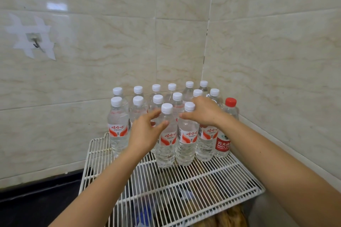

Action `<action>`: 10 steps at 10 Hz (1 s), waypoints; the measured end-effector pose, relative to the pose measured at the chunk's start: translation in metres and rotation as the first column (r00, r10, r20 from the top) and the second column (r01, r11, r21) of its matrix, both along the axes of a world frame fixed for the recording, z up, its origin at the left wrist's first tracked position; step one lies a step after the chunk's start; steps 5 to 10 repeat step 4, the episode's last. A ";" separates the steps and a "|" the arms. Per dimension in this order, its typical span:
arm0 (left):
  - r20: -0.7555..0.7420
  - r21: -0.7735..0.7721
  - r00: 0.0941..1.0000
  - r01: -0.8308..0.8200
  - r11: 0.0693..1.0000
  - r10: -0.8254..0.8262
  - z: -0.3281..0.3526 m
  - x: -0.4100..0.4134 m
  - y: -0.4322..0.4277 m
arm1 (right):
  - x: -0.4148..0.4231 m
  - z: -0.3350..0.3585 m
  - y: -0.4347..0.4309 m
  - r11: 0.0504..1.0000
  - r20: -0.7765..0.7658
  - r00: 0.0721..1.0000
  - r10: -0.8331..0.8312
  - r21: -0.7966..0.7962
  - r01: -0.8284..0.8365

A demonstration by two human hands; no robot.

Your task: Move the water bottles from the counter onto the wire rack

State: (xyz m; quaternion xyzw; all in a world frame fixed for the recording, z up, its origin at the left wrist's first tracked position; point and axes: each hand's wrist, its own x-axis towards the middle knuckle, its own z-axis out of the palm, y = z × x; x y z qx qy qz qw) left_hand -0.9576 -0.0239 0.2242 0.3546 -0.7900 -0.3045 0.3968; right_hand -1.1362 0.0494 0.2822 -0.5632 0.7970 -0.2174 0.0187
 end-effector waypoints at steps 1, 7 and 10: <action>0.013 -0.022 1.000 -0.004 1.000 0.004 -0.006 0.006 0.000 | 0.000 0.000 0.003 0.999 -0.009 1.000 -0.019 -0.028 0.018; -0.053 -0.149 0.993 -0.112 0.982 0.106 -0.029 0.036 -0.004 | 0.015 0.009 0.021 0.989 -0.163 0.984 -0.073 -0.136 0.051; -0.053 -0.149 0.993 -0.112 0.982 0.106 -0.029 0.036 -0.004 | 0.015 0.009 0.021 0.989 -0.163 0.984 -0.073 -0.136 0.051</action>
